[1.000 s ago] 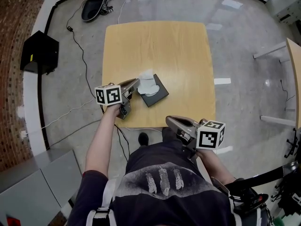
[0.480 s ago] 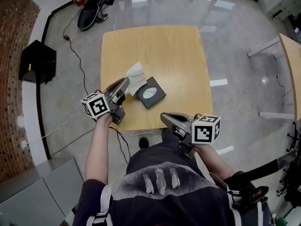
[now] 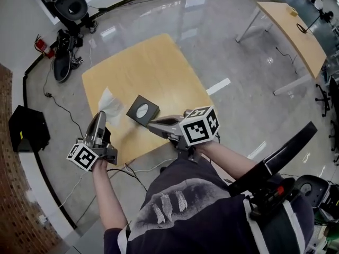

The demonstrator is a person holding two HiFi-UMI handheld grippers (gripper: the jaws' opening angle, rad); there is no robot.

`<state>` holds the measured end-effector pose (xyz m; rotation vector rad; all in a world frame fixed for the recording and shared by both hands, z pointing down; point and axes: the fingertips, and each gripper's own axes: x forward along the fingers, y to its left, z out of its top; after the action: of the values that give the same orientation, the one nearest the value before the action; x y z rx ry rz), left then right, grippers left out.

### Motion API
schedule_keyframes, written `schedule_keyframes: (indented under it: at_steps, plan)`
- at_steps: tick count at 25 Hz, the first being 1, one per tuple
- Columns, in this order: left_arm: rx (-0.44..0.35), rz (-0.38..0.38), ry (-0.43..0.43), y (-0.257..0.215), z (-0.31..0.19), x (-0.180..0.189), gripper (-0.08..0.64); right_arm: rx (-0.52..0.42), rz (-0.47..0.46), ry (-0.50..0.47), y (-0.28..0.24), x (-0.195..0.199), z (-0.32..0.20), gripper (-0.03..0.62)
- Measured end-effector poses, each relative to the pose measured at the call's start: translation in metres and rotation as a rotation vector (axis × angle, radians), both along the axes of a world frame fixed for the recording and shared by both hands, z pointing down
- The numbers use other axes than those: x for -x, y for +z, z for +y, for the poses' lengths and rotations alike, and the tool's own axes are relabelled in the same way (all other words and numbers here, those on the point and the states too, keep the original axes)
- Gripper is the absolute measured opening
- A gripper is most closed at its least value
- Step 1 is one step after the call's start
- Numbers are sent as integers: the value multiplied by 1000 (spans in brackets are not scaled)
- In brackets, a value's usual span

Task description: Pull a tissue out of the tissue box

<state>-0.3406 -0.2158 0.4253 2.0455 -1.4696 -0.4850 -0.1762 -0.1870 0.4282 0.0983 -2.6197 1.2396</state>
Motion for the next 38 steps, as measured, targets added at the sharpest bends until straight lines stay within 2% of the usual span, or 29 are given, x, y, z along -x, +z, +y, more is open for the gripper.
schedule_keyframes:
  at_steps: [6, 12, 18, 24, 27, 31, 38]
  plan:
    - [-57, -68, 21, -18, 51, -23, 3, -41, -18, -4, -4, -10, 52, -12]
    - [-83, -118, 21, -34, 98, -36, 2, -43, 6, 10, -6, -19, 97, -12]
    - [-65, -172, 36, -31, 137, -54, 2, -44, 13, 23, -4, -33, 130, -11]
    - [-85, -147, 37, -44, 147, -71, 2, -66, -39, 30, -22, -45, 133, -8]
    - [-87, -174, 43, -47, 144, -95, 0, -81, -103, 10, -35, -62, 134, -6]
    - [-89, -174, 76, -54, 141, -130, 1, -90, -113, 23, -37, -91, 138, -6]
    - [-68, -175, 84, -52, 156, -178, 2, -33, -133, 43, -22, -132, 144, -6]
